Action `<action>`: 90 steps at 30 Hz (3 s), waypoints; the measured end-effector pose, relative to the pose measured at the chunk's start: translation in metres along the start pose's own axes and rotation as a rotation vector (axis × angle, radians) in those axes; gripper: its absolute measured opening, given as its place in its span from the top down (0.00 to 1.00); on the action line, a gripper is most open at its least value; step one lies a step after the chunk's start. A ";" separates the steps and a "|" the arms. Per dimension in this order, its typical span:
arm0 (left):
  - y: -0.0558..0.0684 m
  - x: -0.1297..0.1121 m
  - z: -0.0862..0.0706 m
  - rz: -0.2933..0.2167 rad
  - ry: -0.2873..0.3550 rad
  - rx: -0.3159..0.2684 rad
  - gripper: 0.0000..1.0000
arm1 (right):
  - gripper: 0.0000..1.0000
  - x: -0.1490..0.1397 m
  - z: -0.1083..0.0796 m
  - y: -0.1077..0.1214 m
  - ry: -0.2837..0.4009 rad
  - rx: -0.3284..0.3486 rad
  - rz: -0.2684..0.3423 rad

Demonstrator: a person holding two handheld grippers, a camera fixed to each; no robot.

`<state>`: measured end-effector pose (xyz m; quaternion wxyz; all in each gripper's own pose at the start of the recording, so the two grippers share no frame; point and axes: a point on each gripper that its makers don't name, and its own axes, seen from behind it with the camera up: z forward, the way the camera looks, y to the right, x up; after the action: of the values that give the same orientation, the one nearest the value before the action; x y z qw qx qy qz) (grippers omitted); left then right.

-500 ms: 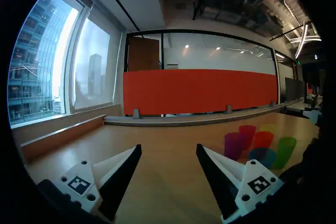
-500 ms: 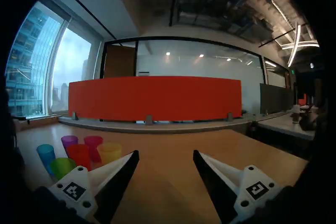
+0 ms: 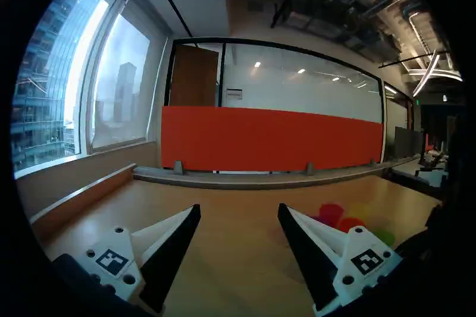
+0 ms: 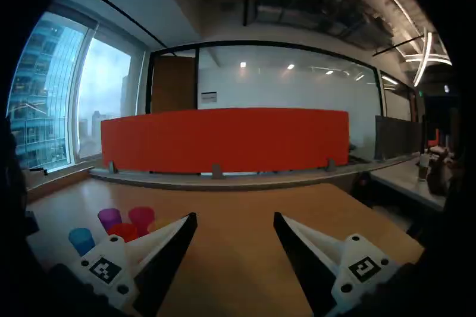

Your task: Pour water

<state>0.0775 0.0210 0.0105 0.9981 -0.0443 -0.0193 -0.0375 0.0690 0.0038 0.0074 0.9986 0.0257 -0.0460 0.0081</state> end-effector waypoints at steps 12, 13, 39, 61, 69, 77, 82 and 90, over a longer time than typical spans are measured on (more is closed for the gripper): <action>0.023 0.094 0.003 0.039 0.032 -0.107 0.03 | 0.00 0.092 -0.002 -0.011 0.030 0.051 -0.041; 0.025 0.101 0.004 0.043 0.034 -0.115 0.03 | 0.00 0.098 -0.002 -0.012 0.029 0.054 -0.040; 0.101 0.124 -0.001 0.046 -0.017 -0.475 0.03 | 0.00 0.139 -0.024 -0.101 0.027 0.475 -0.077; 0.130 0.088 -0.018 0.100 -0.091 -0.650 0.03 | 0.00 0.113 -0.048 -0.131 -0.077 0.684 -0.145; 0.132 0.056 -0.019 0.108 -0.149 -0.679 0.03 | 0.00 0.082 -0.059 -0.134 -0.141 0.727 -0.175; 0.136 0.029 -0.021 0.141 -0.183 -0.702 0.03 | 0.00 0.055 -0.065 -0.133 -0.182 0.744 -0.208; 0.136 0.015 -0.022 0.160 -0.201 -0.713 0.03 | 0.00 0.041 -0.067 -0.132 -0.208 0.752 -0.218; 0.139 -0.014 -0.027 0.189 -0.255 -0.734 0.03 | 0.00 0.018 -0.068 -0.133 -0.249 0.767 -0.239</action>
<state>0.0751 0.1574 -0.0286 0.9047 -0.4037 -0.1240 0.0561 0.0960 -0.1254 -0.0655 0.8975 0.4013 -0.1566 -0.0944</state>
